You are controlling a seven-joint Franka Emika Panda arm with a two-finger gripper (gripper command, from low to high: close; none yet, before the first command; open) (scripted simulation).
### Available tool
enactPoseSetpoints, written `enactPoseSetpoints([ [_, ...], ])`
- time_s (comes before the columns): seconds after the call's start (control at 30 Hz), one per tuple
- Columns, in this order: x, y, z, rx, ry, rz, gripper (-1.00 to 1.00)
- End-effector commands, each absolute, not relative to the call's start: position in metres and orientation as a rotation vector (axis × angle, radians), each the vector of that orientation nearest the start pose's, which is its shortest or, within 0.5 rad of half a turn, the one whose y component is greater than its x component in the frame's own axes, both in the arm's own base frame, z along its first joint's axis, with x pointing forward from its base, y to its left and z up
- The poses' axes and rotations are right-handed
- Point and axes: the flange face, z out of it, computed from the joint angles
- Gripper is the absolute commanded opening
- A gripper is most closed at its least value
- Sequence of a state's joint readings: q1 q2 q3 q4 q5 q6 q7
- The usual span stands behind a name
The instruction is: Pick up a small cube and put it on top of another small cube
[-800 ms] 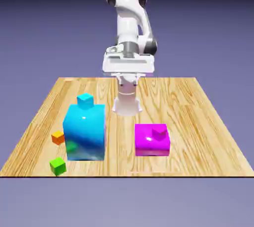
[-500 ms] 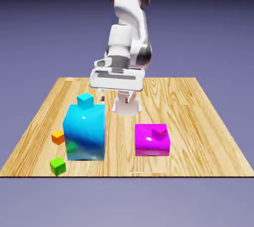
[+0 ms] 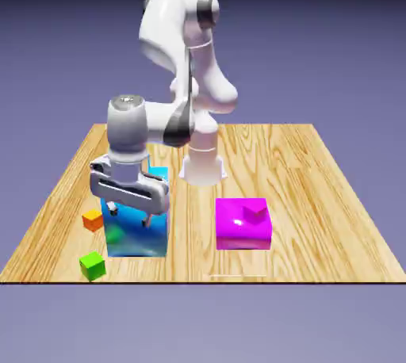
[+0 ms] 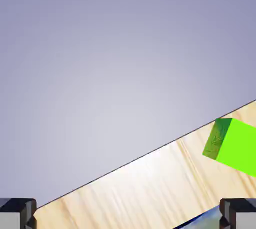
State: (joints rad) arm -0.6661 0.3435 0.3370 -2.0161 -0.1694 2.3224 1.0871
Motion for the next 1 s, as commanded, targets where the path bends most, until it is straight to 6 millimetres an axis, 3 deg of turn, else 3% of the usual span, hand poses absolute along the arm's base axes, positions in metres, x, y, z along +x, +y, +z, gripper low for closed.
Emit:
enactPoseSetpoints([
  [0.0,0.565,-0.213,0.280,-2.471,1.966,0.060,0.00],
  [0.17,0.565,-0.271,0.234,-2.313,2.123,0.294,0.00],
  [0.33,0.551,-0.332,0.189,-2.110,2.254,0.518,0.00],
  [0.4,0.550,-0.335,0.186,-2.097,2.261,0.531,0.00],
  [0.5,0.539,-0.323,0.120,-2.097,2.261,0.531,0.00],
  [0.53,0.539,-0.322,0.119,-2.097,2.261,0.531,0.00],
  [0.57,0.539,-0.322,0.119,-2.097,2.261,0.531,-1.00],
  [0.6,0.539,-0.322,0.119,-2.097,2.261,0.531,-1.00],
  [0.7,0.550,-0.335,0.185,-2.097,2.261,0.531,-1.00],
  [0.97,0.536,-0.316,0.238,-2.616,1.865,0.422,-1.00],
])
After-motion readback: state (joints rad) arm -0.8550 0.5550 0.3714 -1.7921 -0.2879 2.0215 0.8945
